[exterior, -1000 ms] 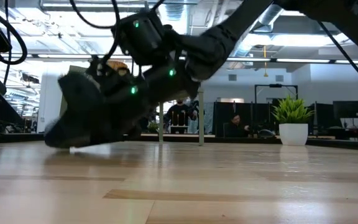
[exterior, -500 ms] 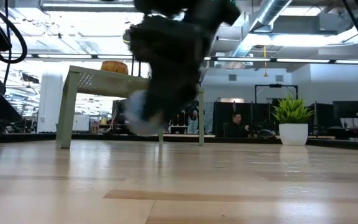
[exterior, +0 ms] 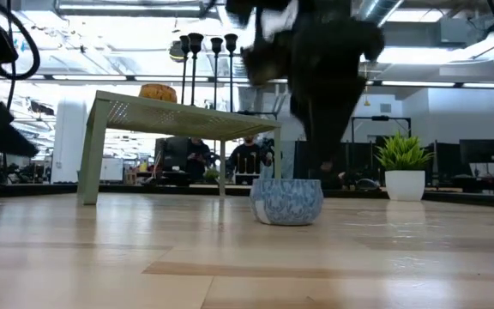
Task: Pick & Place candle stick holders
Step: Put the light blue patterned scented candle on the shelf
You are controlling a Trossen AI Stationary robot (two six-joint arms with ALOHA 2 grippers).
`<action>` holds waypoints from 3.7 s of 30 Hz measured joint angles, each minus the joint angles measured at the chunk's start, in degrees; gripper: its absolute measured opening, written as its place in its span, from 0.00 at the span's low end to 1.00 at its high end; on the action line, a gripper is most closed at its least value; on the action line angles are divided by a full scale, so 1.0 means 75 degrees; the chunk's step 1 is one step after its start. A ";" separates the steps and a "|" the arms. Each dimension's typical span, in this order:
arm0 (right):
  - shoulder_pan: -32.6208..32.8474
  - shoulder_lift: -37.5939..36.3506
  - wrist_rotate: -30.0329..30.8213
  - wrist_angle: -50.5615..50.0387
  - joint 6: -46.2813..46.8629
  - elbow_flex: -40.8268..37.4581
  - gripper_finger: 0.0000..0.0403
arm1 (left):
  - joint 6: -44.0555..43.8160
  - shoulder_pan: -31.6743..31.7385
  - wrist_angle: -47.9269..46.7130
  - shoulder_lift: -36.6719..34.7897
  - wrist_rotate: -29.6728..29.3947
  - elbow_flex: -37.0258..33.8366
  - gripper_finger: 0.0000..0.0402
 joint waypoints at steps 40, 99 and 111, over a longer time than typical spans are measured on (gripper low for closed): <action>0.6037 -0.4150 0.6696 -0.3677 0.8787 0.0009 0.75 | 0.7995 0.5416 0.6860 0.6100 0.5533 0.3270 0.80; 0.6138 -0.4058 0.6726 -0.3604 0.9059 0.0009 0.75 | 0.8615 0.5727 0.6853 0.7125 0.6203 0.4188 0.74; 0.6138 -0.4060 0.6723 -0.3604 0.9053 0.0009 0.75 | 0.8411 0.5384 0.6810 0.6104 0.6034 0.4182 0.75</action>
